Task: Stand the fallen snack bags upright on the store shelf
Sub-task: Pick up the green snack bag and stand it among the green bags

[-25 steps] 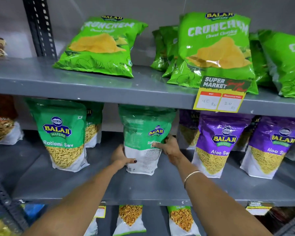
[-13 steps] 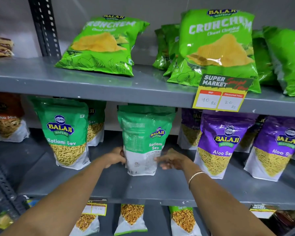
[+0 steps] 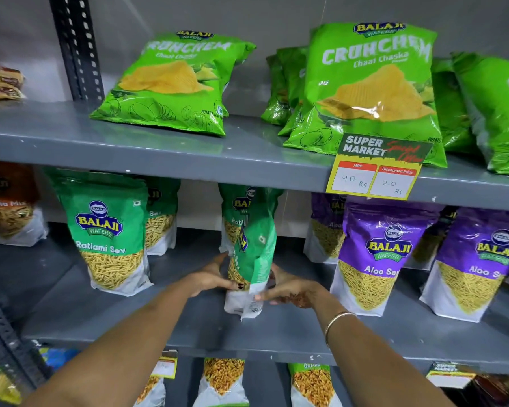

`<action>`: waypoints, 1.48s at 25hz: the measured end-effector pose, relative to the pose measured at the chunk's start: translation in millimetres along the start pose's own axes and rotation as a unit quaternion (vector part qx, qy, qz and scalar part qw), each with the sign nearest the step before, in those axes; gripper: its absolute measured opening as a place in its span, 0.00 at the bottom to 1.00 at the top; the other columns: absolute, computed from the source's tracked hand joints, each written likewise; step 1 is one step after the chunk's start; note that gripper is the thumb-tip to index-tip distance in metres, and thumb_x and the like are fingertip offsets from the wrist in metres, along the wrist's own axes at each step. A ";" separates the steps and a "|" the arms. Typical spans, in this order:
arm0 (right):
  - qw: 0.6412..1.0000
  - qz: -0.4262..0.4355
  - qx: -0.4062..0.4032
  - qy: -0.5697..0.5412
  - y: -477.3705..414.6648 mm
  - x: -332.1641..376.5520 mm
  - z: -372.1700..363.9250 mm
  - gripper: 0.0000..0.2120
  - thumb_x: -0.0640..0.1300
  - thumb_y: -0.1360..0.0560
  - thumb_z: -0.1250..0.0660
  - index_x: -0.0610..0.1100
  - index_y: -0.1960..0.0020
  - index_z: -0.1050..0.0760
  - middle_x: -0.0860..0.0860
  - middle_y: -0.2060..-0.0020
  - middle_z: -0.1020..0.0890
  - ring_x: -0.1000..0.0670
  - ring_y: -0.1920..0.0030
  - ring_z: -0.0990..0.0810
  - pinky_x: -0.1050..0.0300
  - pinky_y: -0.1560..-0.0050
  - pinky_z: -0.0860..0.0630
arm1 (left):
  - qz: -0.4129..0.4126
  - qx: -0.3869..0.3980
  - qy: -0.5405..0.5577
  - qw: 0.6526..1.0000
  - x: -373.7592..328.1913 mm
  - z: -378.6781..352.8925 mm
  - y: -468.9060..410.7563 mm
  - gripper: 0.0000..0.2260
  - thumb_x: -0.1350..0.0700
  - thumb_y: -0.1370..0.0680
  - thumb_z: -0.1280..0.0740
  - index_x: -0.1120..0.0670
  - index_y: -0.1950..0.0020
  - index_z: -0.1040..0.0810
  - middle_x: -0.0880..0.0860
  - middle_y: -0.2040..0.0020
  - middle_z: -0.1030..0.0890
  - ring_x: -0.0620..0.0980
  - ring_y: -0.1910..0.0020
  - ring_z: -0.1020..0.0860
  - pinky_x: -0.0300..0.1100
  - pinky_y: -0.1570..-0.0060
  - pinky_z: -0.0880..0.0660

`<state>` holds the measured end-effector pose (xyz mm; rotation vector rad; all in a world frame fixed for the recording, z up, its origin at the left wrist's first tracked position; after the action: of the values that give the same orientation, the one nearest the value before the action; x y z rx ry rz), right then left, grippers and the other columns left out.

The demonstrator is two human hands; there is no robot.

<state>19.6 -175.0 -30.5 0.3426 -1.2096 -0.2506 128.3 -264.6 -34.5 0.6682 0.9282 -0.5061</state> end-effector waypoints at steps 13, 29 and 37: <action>0.979 0.033 -0.183 -0.085 1.8 -23.7 73.1 0.21 0.34 0.31 0.30 0.35 0.39 0.28 0.48 0.58 0.21 0.56 0.62 0.24 0.64 0.66 0.26 | 0.014 -0.102 0.038 0.994 4.6 20.8 -4.7 0.22 0.65 0.32 0.26 0.57 0.45 0.34 0.56 0.50 0.24 0.50 0.50 0.26 0.45 0.45 0.25; 0.962 -0.257 0.064 0.065 6.4 -59.2 11.3 0.15 0.52 0.34 0.28 0.42 0.66 0.28 0.48 0.76 0.21 0.51 0.78 0.22 0.60 0.74 0.24 | 0.144 -0.158 -0.017 0.977 69.0 61.6 49.2 0.12 0.48 0.27 0.32 0.57 0.56 0.28 0.53 0.64 0.25 0.51 0.64 0.25 0.36 0.67 0.31; 0.987 -0.161 0.010 -0.008 -74.4 54.3 -154.7 0.10 0.48 0.25 0.36 0.46 0.45 0.27 0.51 0.68 0.22 0.52 0.68 0.23 0.63 0.70 0.25 | 0.177 -0.274 0.090 0.941 201.1 243.5 113.9 0.13 0.54 0.29 0.28 0.58 0.56 0.30 0.61 0.53 0.28 0.54 0.61 0.27 0.46 0.61 0.29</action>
<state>183.0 -244.4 -60.5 0.5554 -1.1691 -0.5220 441.1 -382.0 -67.7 0.3585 1.0334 0.1425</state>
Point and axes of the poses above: each hand's wrist, its own y-axis away from the middle knuckle, its own z-axis out of the back of the hand, x = y × z, the point moved 10 cm from there along -y, towards the middle knuckle
